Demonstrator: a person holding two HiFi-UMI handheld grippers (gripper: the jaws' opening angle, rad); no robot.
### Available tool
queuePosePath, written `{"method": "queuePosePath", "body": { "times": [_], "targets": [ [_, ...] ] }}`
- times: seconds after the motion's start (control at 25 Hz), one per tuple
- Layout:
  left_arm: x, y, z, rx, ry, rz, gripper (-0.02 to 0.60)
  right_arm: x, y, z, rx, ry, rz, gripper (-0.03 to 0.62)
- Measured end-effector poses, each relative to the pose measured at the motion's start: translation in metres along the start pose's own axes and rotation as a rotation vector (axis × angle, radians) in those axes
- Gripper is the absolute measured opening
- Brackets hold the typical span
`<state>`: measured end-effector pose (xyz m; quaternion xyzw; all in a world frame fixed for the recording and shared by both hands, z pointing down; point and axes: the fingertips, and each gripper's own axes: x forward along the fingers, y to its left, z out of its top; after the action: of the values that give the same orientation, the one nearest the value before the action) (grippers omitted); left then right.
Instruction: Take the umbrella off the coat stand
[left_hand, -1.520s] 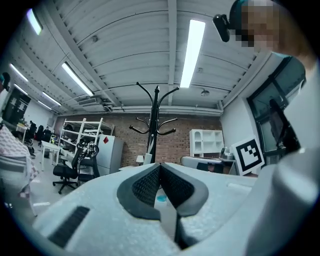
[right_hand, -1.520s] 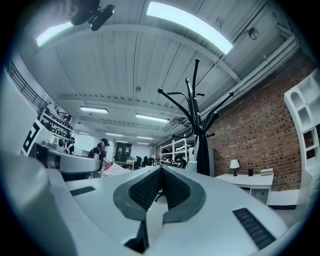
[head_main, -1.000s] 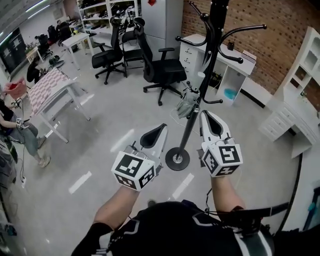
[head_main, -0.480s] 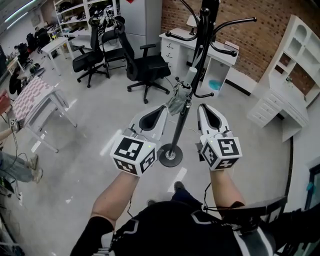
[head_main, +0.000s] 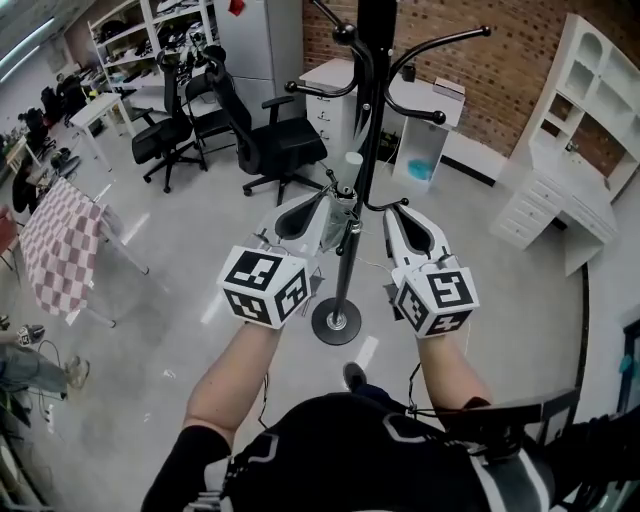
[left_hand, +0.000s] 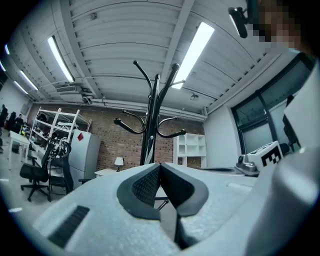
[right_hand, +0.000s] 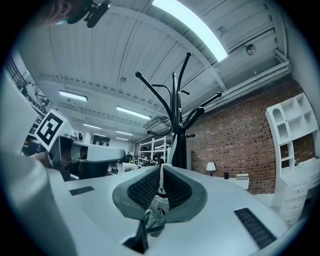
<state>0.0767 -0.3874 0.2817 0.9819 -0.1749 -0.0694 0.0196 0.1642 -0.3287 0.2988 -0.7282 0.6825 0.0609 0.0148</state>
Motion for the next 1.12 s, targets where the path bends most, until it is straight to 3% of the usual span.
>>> {"method": "queuePosePath", "body": {
  "times": [0.56, 0.72, 1.12],
  "targets": [
    [0.102, 0.026, 0.009, 0.068, 0.024, -0.006, 0.010, 0.031, -0.052, -0.016, 0.024, 0.003, 0.066, 0.008],
    [0.122, 0.029, 0.002, 0.053, 0.044, -0.038, 0.089, 0.033, -0.063, -0.019, 0.031, -0.008, 0.054, 0.008],
    [0.148, 0.044, -0.005, 0.043, 0.079, -0.048, 0.095, 0.035, -0.083, -0.022, 0.033, -0.009, 0.014, 0.008]
  ]
}}
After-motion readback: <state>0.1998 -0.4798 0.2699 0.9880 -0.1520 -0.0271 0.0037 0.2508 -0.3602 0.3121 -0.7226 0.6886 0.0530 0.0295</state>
